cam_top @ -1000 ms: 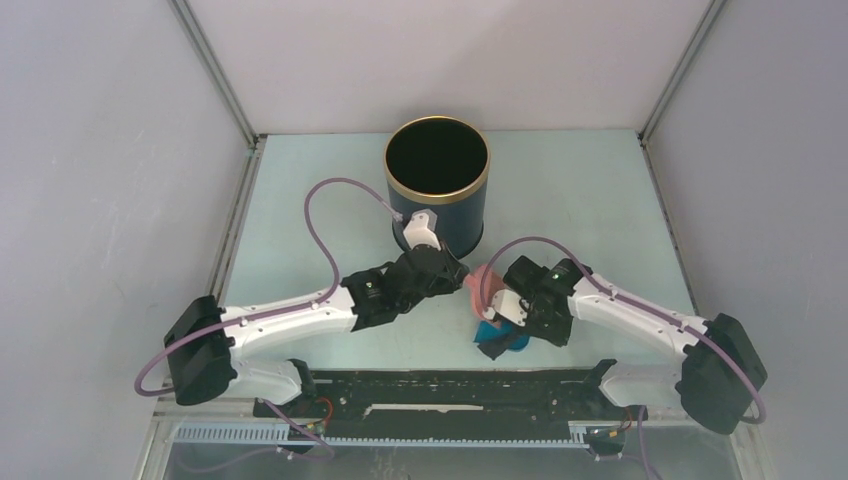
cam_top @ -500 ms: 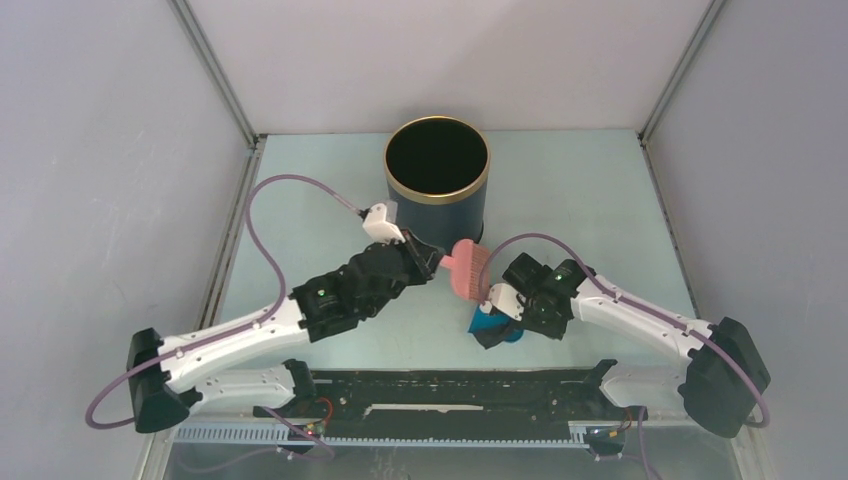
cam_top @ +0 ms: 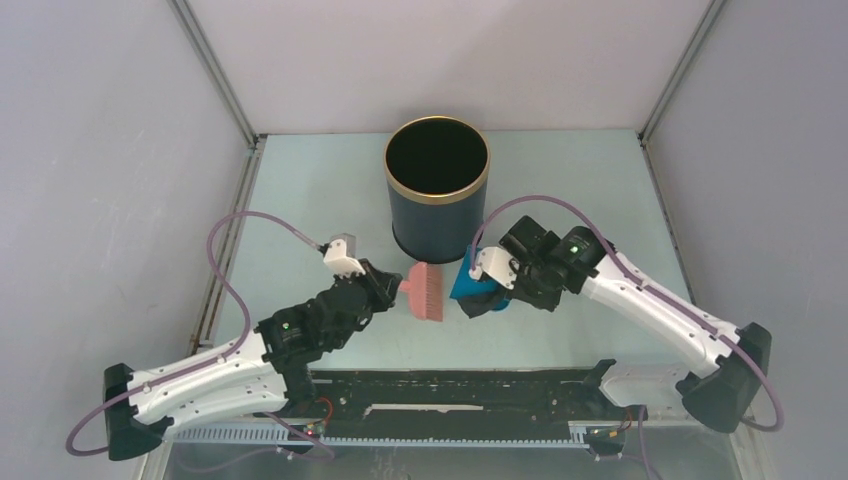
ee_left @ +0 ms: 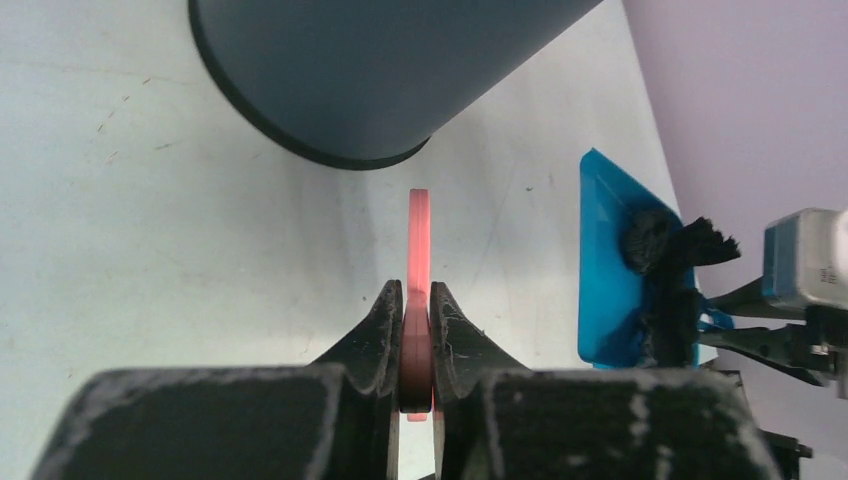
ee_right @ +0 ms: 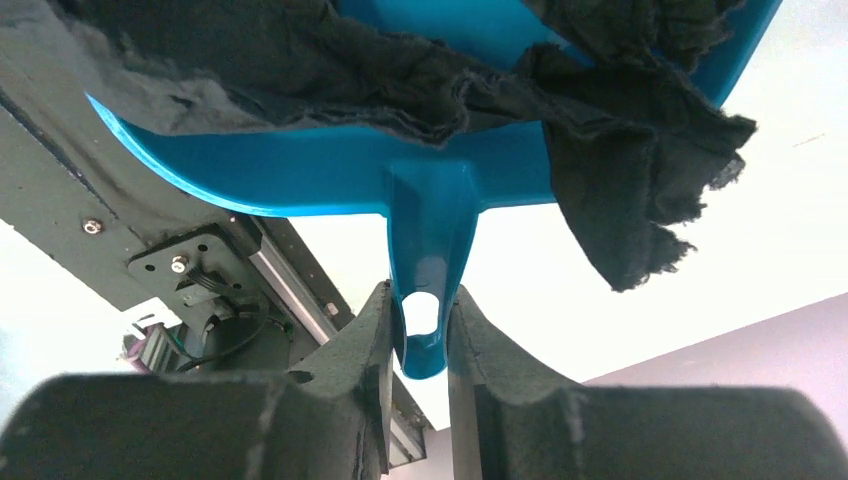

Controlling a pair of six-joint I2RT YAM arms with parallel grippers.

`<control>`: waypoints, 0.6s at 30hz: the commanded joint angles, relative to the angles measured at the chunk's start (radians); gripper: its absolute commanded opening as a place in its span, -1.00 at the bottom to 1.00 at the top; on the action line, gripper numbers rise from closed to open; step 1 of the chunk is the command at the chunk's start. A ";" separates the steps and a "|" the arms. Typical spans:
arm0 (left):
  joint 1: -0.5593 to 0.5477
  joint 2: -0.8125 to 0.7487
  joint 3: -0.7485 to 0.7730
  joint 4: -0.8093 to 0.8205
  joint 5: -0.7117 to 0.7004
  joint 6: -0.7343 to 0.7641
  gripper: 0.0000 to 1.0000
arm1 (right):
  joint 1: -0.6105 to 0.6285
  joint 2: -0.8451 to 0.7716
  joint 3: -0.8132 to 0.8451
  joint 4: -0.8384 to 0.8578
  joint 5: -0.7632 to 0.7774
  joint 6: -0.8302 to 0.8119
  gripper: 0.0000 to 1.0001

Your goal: Sweep away the paper scraps from the table

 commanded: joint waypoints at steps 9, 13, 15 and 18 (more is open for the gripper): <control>-0.017 -0.086 -0.130 -0.029 -0.021 -0.124 -1.00 | 0.067 0.127 0.145 -0.033 0.049 -0.071 -1.00; -0.018 -0.049 -0.088 -0.080 -0.052 -0.074 -1.00 | 0.066 0.096 0.162 -0.027 0.029 -0.141 -1.00; -0.017 -0.028 -0.067 -0.089 -0.055 -0.054 -1.00 | 0.063 0.080 0.173 -0.030 0.013 -0.174 -1.00; -0.017 -0.001 -0.055 -0.089 -0.063 -0.043 -1.00 | 0.051 0.082 0.222 -0.072 -0.018 -0.208 -1.00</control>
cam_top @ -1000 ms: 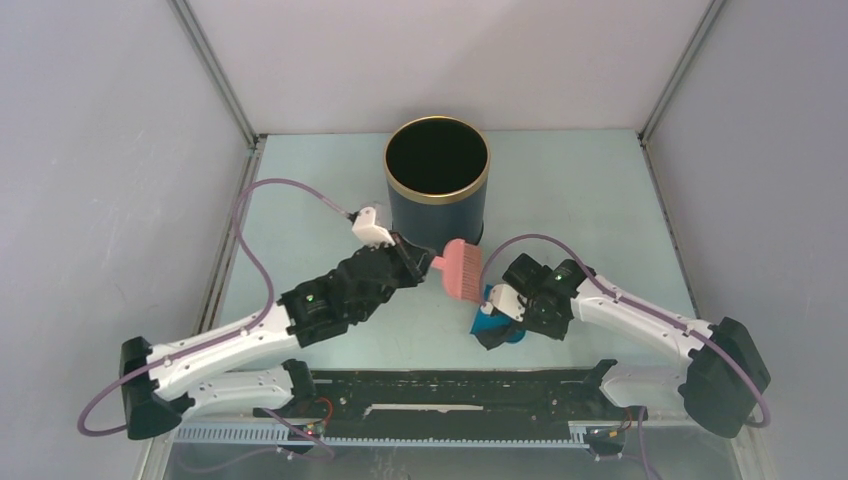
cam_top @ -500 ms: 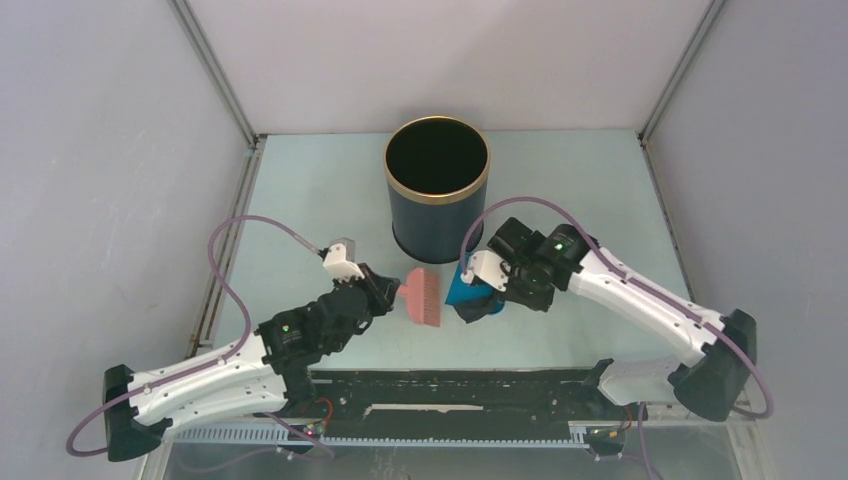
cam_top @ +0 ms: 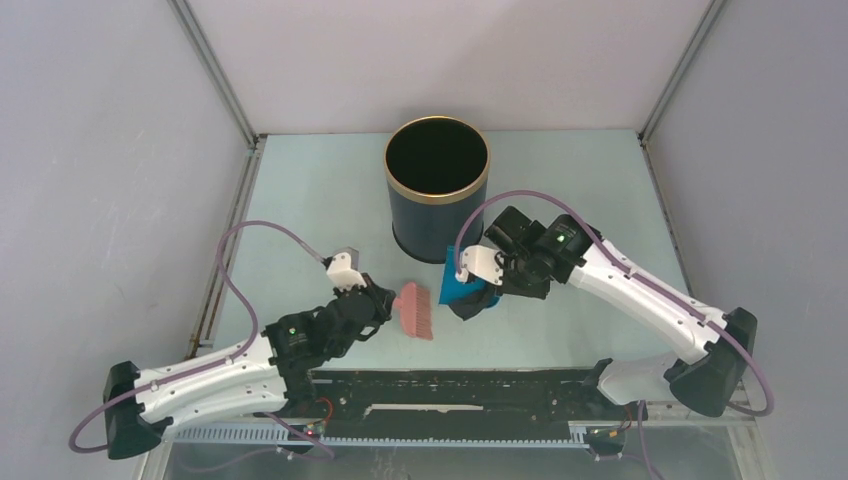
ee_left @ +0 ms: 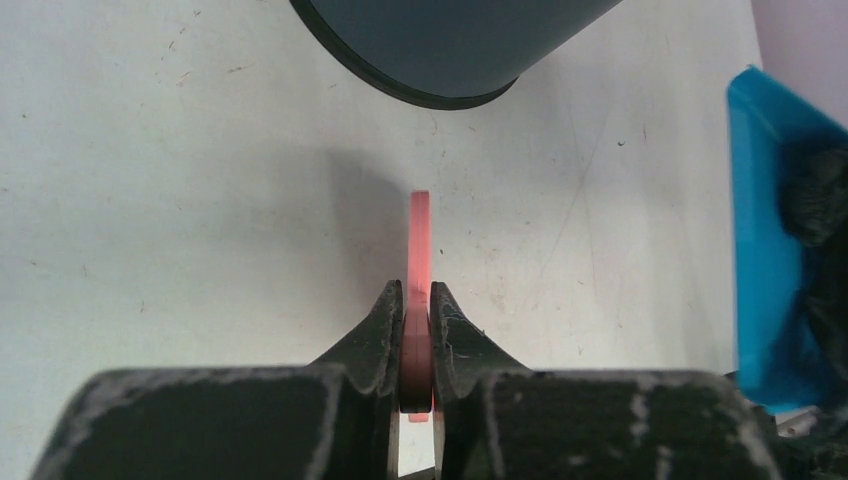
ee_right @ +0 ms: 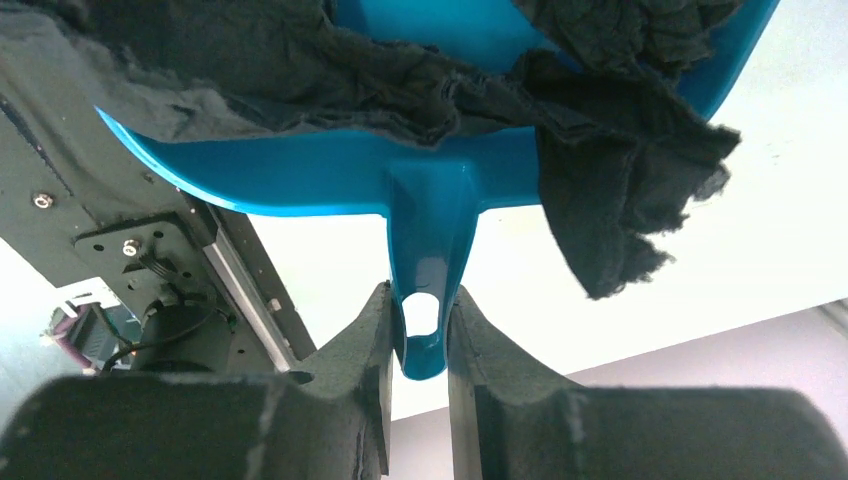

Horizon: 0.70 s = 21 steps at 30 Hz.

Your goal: Sweep away the paper scraps from the table

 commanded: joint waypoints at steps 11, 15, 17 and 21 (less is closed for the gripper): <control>-0.005 0.008 0.027 0.027 -0.047 0.049 -1.00 | -0.030 0.011 0.333 -0.151 -0.086 -0.147 -1.00; -0.005 -0.010 0.004 0.036 -0.035 0.041 -1.00 | -0.062 0.060 0.451 -0.172 -0.099 -0.146 -1.00; -0.006 -0.016 -0.005 0.041 -0.024 0.041 -1.00 | -0.080 0.093 0.514 -0.175 -0.087 -0.145 -1.00; -0.007 -0.024 -0.022 0.052 -0.004 0.040 -1.00 | -0.125 0.198 0.685 -0.154 0.002 -0.109 -1.00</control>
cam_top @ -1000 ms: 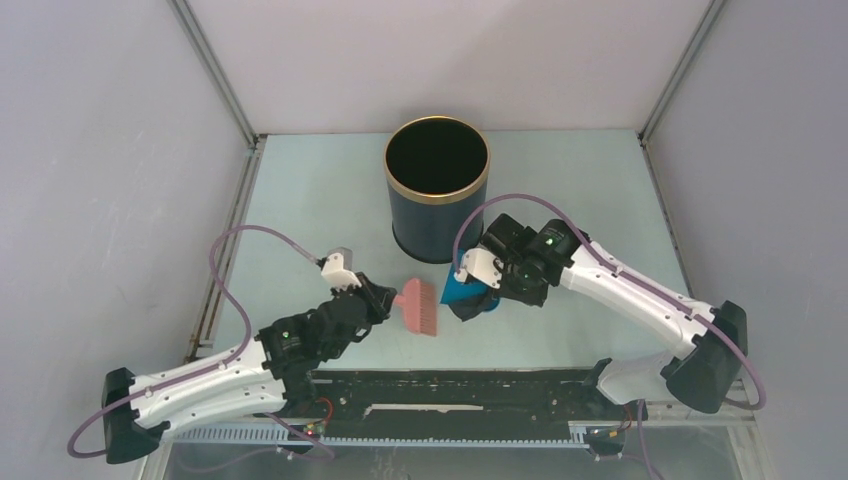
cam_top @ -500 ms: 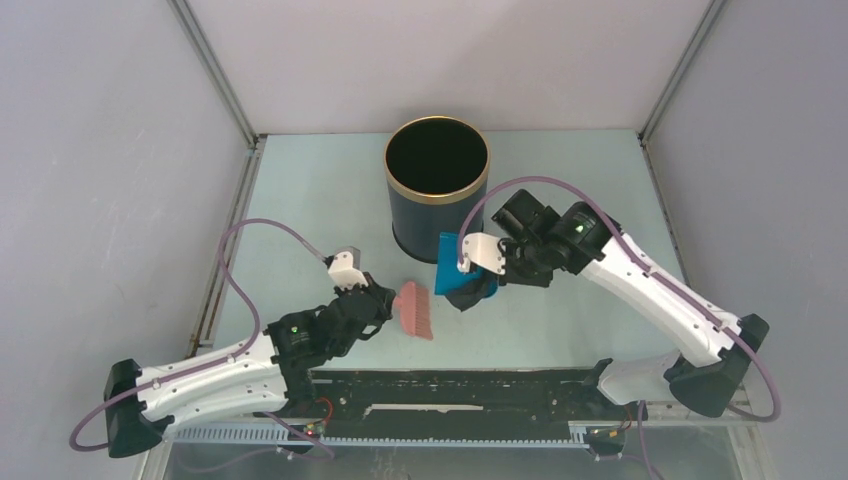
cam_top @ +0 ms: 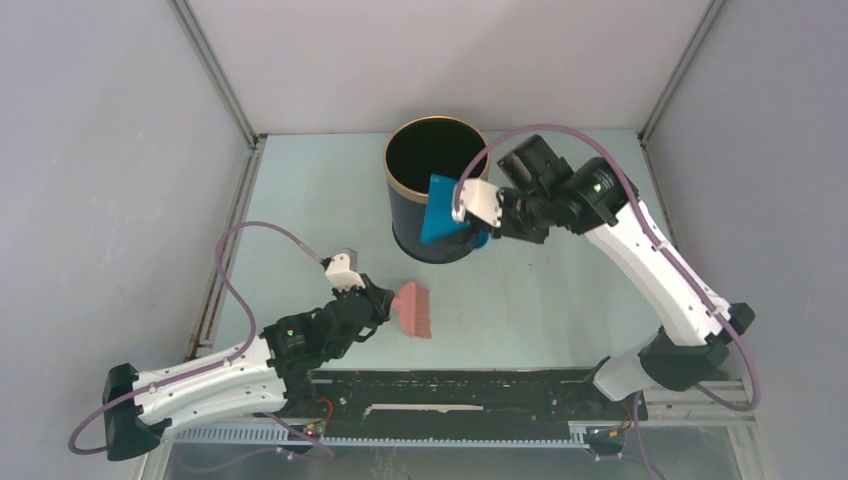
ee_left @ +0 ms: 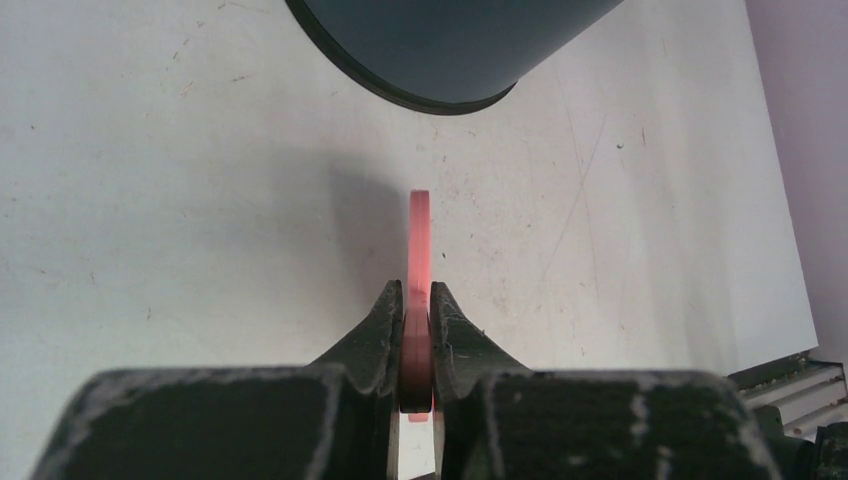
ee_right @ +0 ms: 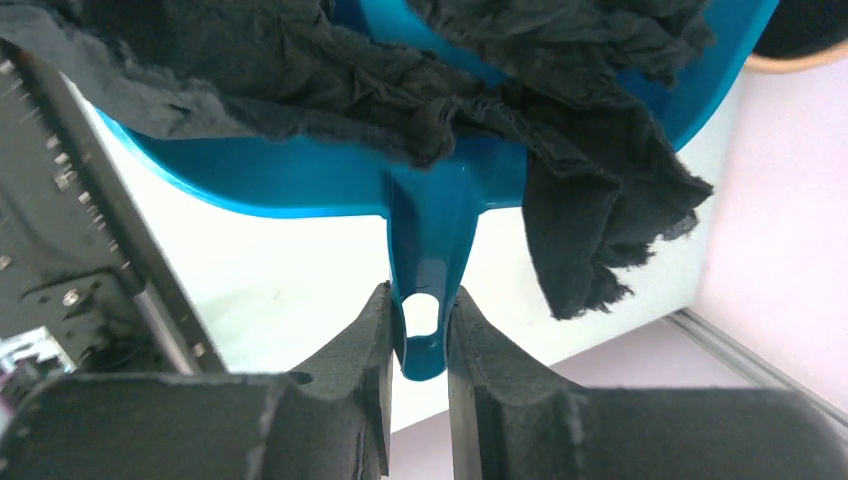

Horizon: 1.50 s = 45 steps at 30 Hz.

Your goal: Sweep away the paper scraps from the table

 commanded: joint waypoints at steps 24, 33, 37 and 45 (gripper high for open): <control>-0.021 -0.108 -0.105 0.078 0.070 0.012 -1.00 | -0.070 0.284 0.065 1.082 0.781 -0.695 -1.00; -0.021 -0.126 -0.094 0.075 0.088 0.038 -1.00 | -0.074 0.236 -0.268 1.686 0.792 -1.192 -1.00; -0.022 -0.138 -0.100 0.069 0.088 0.036 -1.00 | -0.077 0.246 -0.242 1.657 0.792 -1.170 -1.00; -0.022 -0.137 -0.092 0.058 0.067 0.035 -1.00 | -0.093 0.219 -0.126 1.335 0.791 -0.904 -1.00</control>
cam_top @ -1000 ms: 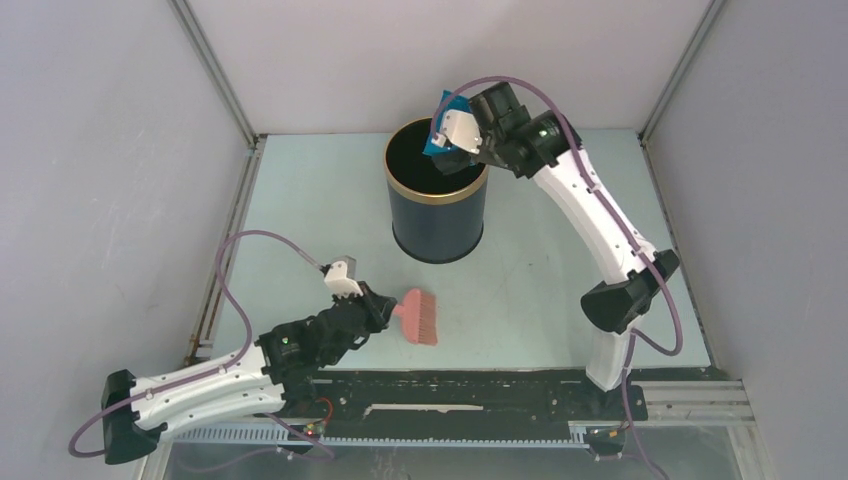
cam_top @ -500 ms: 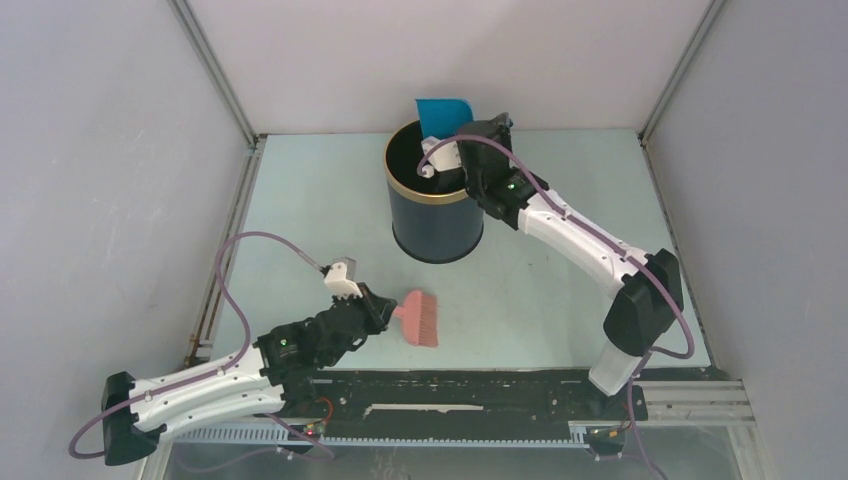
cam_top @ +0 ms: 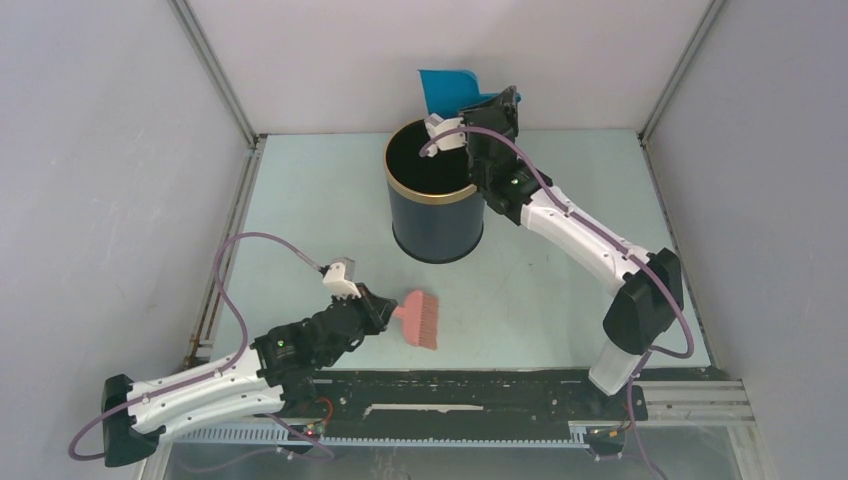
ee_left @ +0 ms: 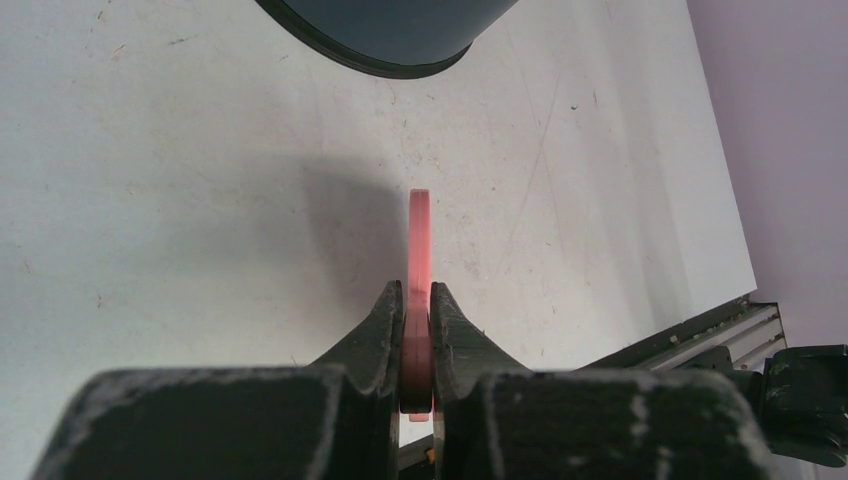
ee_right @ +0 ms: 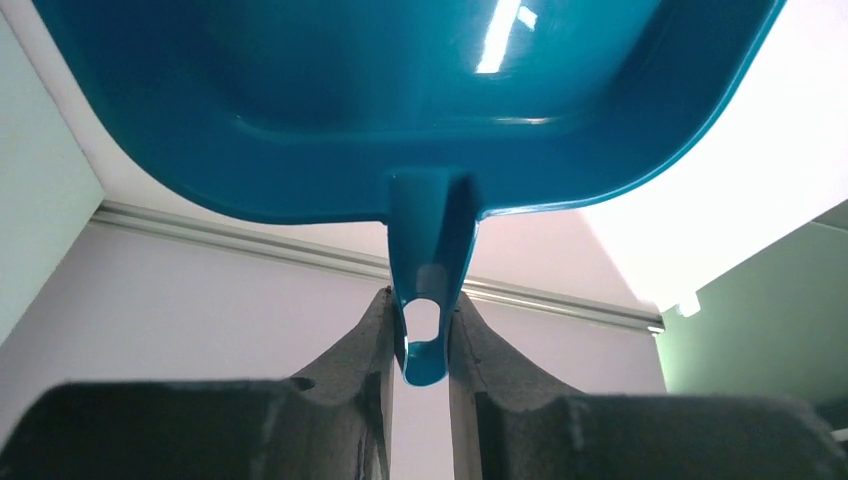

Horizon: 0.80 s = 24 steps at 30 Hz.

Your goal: Sweep away the paper scraps from the table

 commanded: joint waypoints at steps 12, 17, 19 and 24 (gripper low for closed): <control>-0.006 -0.014 0.133 -0.079 -0.060 0.077 -1.00 | -0.322 -0.212 0.297 -0.830 -0.223 0.672 -1.00; -0.006 -0.033 0.138 -0.095 -0.057 0.054 -1.00 | -0.561 -0.355 0.032 -0.904 -0.453 0.811 -1.00; -0.004 -0.032 0.138 -0.095 -0.061 0.047 -1.00 | -0.618 -0.412 -0.127 -0.897 -0.514 0.824 -1.00; -0.003 -0.008 0.169 -0.105 -0.045 0.043 -1.00 | -0.647 -0.446 -0.376 -0.981 -0.671 0.928 -1.00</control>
